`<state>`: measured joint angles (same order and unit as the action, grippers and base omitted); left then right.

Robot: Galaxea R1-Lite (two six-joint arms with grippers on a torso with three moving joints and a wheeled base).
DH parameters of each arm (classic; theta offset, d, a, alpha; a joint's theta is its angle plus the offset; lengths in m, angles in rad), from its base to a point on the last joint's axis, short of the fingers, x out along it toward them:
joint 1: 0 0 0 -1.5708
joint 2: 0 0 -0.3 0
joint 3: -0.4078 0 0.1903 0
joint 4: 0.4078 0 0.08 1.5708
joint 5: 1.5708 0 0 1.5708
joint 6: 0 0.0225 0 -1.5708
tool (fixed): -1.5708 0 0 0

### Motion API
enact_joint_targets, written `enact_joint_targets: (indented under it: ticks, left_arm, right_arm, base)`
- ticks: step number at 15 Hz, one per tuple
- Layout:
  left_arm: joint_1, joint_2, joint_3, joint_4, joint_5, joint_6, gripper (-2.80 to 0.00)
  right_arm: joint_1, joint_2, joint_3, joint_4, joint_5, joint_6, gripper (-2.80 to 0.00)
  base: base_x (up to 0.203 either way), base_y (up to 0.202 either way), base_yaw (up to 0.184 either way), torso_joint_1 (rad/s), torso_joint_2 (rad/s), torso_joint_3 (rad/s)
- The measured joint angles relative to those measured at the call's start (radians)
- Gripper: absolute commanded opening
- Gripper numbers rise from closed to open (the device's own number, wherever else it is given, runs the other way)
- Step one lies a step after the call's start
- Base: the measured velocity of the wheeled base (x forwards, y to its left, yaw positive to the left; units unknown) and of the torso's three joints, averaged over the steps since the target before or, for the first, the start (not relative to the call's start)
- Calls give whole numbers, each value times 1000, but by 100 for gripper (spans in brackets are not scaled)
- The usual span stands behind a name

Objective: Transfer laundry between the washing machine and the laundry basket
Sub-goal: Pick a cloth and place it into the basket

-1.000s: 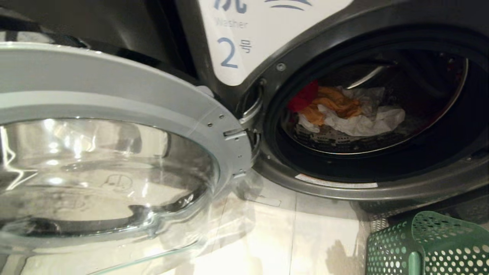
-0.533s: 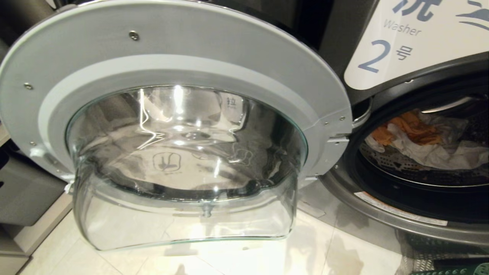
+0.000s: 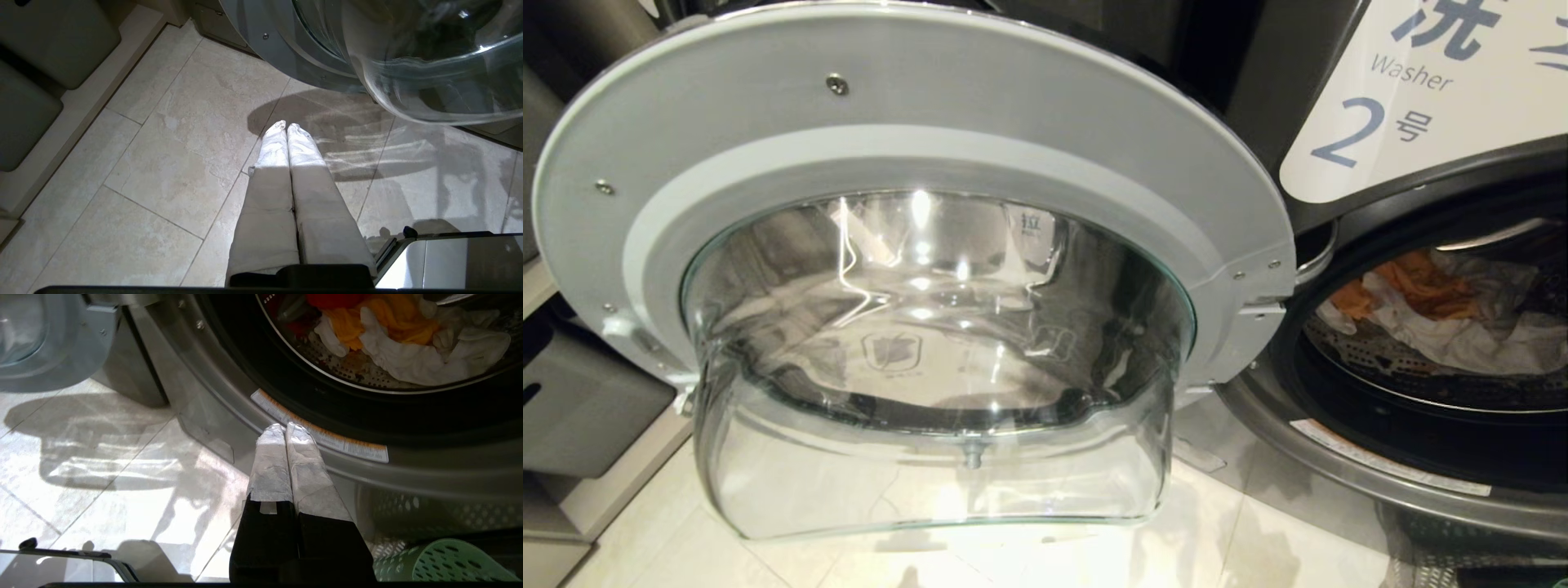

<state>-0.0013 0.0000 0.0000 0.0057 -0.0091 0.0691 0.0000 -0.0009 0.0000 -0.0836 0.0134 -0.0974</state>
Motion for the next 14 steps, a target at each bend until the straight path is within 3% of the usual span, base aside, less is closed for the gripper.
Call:
enact_joint_targets:
  ticks: [3,14]
  left_arm:
    - [0,0,0,1,-1,1,-280]
    - [0,0,0,2,-2,8,-280]
  right_arm:
    - [0,0,0,0,0,0,-280]
    - [0,0,0,6,-2,0,-280]
  base:
    - [171,0,0,7,1,4]
    - [0,0,0,0,0,0]
